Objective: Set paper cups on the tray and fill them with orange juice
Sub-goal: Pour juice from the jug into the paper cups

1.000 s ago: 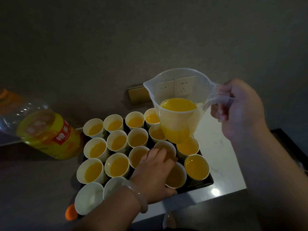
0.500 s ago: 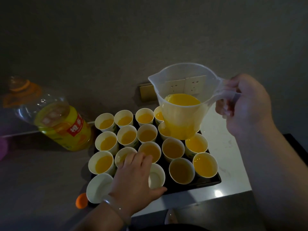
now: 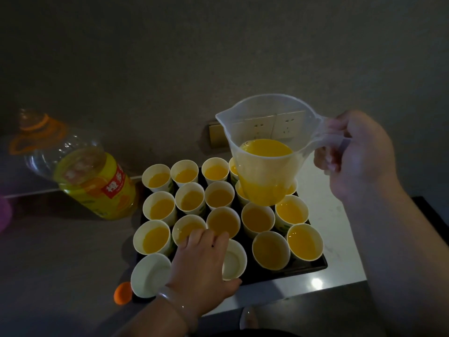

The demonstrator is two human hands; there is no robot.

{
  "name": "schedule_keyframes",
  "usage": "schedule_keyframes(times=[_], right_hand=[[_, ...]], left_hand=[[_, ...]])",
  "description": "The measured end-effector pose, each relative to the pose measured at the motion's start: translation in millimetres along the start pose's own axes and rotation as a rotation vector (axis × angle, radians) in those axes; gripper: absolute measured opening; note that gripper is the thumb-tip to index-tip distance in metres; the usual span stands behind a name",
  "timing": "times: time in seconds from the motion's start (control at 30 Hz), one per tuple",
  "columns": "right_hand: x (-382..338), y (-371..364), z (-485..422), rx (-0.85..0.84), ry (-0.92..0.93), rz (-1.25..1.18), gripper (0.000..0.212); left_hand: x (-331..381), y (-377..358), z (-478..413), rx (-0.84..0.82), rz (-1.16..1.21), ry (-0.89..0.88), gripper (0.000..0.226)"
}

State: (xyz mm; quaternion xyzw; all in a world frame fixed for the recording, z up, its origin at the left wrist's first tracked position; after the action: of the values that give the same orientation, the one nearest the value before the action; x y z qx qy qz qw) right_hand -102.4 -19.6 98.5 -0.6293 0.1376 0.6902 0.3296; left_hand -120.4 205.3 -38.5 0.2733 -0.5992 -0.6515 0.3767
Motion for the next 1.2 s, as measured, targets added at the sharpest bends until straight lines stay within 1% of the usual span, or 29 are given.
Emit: schedule_keyframes(times=[0.07,0.2,0.27,0.33,0.4,0.43,0.53,0.63,0.73,0.83,0.9,0.93,1.03,1.13,1.2], right_hand=[[0,0,-1,0.005,0.009,0.000,0.031],[-5,-1,-1,0.009,0.020,0.024,0.023],[-8,-2,-4,-0.001,0.033,0.015,0.026],[-8,-6,-6,-0.035,0.040,0.002,0.036],[-8,-10,-7,-0.073,0.037,0.022,0.048],[-7,-11,-9,-0.084,0.029,0.040,0.049],[-5,-19,-11,-0.123,0.005,0.108,0.039],[-2,-27,-13,-0.160,0.009,0.171,0.038],[-3,-35,-14,-0.204,0.058,0.211,0.024],[-8,-40,-14,-0.273,0.168,0.271,0.031],[-12,-47,-12,-0.371,0.213,0.306,0.034],[-14,-49,-12,-0.393,0.241,0.347,0.034],[-18,-55,-15,-0.375,0.336,0.522,0.029],[-20,-61,-15,-0.383,0.377,0.626,0.031],[-22,-63,-14,-0.371,0.400,0.687,0.031]], left_hand=[[-2,0,-1,-0.006,0.053,0.017,0.063],[1,22,1,0.089,0.263,0.053,0.061],[-2,37,1,0.119,0.440,0.112,0.064],[-8,52,-2,0.214,0.538,0.131,0.066],[-17,63,-7,0.284,0.586,0.147,0.066],[-22,67,-11,0.323,0.608,0.164,0.065],[-39,77,-24,0.427,0.611,0.220,0.068],[-53,84,-30,0.496,0.563,0.222,0.073],[-59,88,-32,0.505,0.557,0.207,0.080],[-63,88,-36,0.477,0.567,0.209,0.084],[-65,88,-37,0.454,0.567,0.214,0.081],[-65,88,-37,0.445,0.566,0.216,0.079],[-65,88,-38,0.444,0.579,0.209,0.074],[-63,88,-39,0.419,0.605,0.200,0.068],[-64,86,-41,0.392,0.623,0.199,0.068]])
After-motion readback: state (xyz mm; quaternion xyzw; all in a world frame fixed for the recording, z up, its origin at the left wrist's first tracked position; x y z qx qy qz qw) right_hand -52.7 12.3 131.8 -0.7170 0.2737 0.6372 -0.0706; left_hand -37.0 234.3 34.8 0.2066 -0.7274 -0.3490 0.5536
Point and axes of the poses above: each hand's wrist, its own z-axis away from the middle knuckle, its own y-axis out of the back of the hand, x = y × z, the point moved 1 cm from there along -z, towards the middle knuckle, and after that the axes turned 3 degrees about -z, right-handed, at the moved point
